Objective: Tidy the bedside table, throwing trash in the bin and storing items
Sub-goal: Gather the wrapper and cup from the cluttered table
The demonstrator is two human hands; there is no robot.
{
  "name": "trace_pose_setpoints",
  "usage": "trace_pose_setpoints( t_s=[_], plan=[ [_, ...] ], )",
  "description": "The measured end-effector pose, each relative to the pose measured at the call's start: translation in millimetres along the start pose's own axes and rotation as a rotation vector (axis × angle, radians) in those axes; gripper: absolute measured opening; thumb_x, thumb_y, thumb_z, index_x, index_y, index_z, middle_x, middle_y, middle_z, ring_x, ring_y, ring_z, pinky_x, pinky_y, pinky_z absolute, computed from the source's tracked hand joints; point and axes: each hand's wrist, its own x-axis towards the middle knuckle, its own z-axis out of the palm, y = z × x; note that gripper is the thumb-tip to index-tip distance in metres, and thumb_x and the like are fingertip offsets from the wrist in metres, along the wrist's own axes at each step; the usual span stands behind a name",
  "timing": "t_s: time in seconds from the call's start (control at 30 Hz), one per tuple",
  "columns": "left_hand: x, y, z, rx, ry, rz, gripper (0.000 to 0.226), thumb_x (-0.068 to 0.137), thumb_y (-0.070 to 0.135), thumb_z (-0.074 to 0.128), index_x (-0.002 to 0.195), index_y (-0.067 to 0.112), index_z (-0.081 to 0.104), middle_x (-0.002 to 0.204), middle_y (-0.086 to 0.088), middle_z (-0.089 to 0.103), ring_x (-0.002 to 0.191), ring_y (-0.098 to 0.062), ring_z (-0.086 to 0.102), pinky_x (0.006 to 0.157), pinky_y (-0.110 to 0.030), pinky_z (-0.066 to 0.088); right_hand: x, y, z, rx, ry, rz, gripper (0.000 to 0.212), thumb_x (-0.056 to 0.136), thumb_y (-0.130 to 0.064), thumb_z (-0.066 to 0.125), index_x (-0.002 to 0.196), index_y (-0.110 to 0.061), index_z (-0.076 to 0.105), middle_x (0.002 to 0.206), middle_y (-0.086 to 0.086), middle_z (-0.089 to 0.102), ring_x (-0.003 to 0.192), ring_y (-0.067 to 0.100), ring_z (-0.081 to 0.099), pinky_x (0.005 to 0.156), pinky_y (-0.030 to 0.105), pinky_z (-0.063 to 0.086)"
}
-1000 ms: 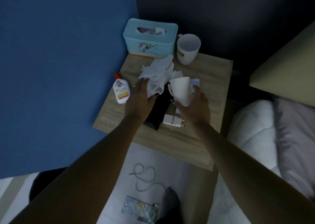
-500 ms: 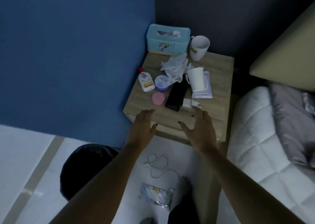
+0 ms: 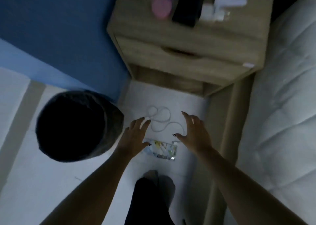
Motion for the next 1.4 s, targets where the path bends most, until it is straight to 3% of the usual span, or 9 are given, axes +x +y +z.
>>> trace_pose_setpoints(
  t_s=[0.37, 0.53, 0.6, 0.67, 0.73, 0.83, 1.03, 1.23, 1.4],
  plan=[
    [83, -53, 228, 0.216, -0.180, 0.122, 0.104, 0.064, 0.043, 0.082, 0.146, 0.012, 0.028, 0.149, -0.018, 0.033, 0.133, -0.036, 0.036, 0.100, -0.050, 0.043, 96, 105, 189, -0.008, -0.094, 0.132, 0.083, 0.083, -0.032, 0.071, 0.148, -0.023, 0.022, 0.149, 0.015, 0.028, 0.132, 0.035, 0.031, 0.092, 0.043, 0.045],
    [96, -68, 254, 0.383, -0.158, 0.165, 0.106, 0.034, 0.052, 0.090, 0.123, 0.011, 0.048, 0.110, -0.014, 0.059, 0.092, -0.030, 0.059, 0.070, -0.042, 0.053, 111, 119, 223, -0.019, 0.043, 0.152, 0.052, 0.082, -0.016, 0.068, 0.127, -0.013, 0.043, 0.123, 0.020, 0.047, 0.112, 0.037, 0.048, 0.075, 0.037, 0.047],
    [97, -71, 255, 0.422, -0.179, 0.143, 0.098, 0.028, 0.055, 0.089, 0.110, 0.012, 0.057, 0.099, -0.010, 0.063, 0.084, -0.026, 0.061, 0.067, -0.038, 0.053, 113, 123, 229, -0.006, -0.017, 0.163, 0.032, 0.083, -0.013, 0.063, 0.110, -0.008, 0.048, 0.111, 0.021, 0.056, 0.102, 0.038, 0.057, 0.071, 0.035, 0.045],
    [98, -69, 251, 0.422, -0.245, 0.133, 0.084, 0.042, 0.052, 0.088, 0.110, 0.010, 0.062, 0.110, -0.013, 0.062, 0.095, -0.029, 0.061, 0.075, -0.038, 0.052, 112, 127, 228, -0.024, -0.108, 0.184, 0.019, 0.085, -0.016, 0.058, 0.100, -0.005, 0.054, 0.105, 0.022, 0.063, 0.100, 0.040, 0.060, 0.070, 0.032, 0.041],
    [95, -66, 245, 0.302, -0.323, 0.095, 0.064, 0.074, 0.038, 0.075, 0.126, 0.009, 0.053, 0.134, -0.015, 0.050, 0.118, -0.030, 0.052, 0.096, -0.039, 0.043, 107, 126, 219, -0.020, -0.123, 0.186, 0.016, 0.088, -0.016, 0.051, 0.097, -0.003, 0.057, 0.106, 0.023, 0.065, 0.102, 0.040, 0.061, 0.074, 0.034, 0.044],
    [82, -59, 228, 0.165, -0.364, 0.011, 0.049, 0.091, 0.029, 0.058, 0.136, 0.012, 0.048, 0.140, -0.009, 0.050, 0.127, -0.025, 0.048, 0.103, -0.031, 0.035, 93, 113, 194, 0.003, -0.129, 0.155, 0.014, 0.091, -0.016, 0.046, 0.092, -0.004, 0.055, 0.103, 0.025, 0.065, 0.098, 0.041, 0.061, 0.077, 0.038, 0.047],
    [48, -11, 120, 0.134, -0.266, -0.046, 0.026, 0.093, 0.025, 0.054, 0.117, 0.017, 0.058, 0.118, -0.010, 0.064, 0.105, -0.028, 0.061, 0.084, -0.033, 0.046, 51, 60, 90, 0.074, -0.154, 0.086, 0.013, 0.091, -0.012, 0.044, 0.089, -0.008, 0.055, 0.086, 0.020, 0.069, 0.076, 0.038, 0.068, 0.070, 0.047, 0.057],
    [13, 48, -15, -0.061, -0.139, -0.111, 0.023, 0.095, 0.022, 0.051, 0.112, 0.010, 0.058, 0.110, -0.015, 0.067, 0.098, -0.030, 0.064, 0.076, -0.032, 0.046, 11, 3, -32, 0.178, -0.133, 0.013, 0.010, 0.088, -0.020, 0.054, 0.096, -0.025, 0.057, 0.067, 0.005, 0.070, 0.056, 0.020, 0.068, 0.060, 0.038, 0.059],
    [-24, 91, -137, -0.215, 0.023, -0.104, 0.017, 0.097, 0.021, 0.045, 0.103, 0.013, 0.058, 0.101, -0.012, 0.068, 0.085, -0.022, 0.064, 0.067, -0.024, 0.038, -26, -54, -166, 0.197, 0.020, -0.103, 0.013, 0.095, -0.033, 0.050, 0.096, -0.028, 0.062, 0.055, 0.000, 0.067, 0.046, 0.006, 0.059, 0.060, 0.029, 0.054]
  ],
)
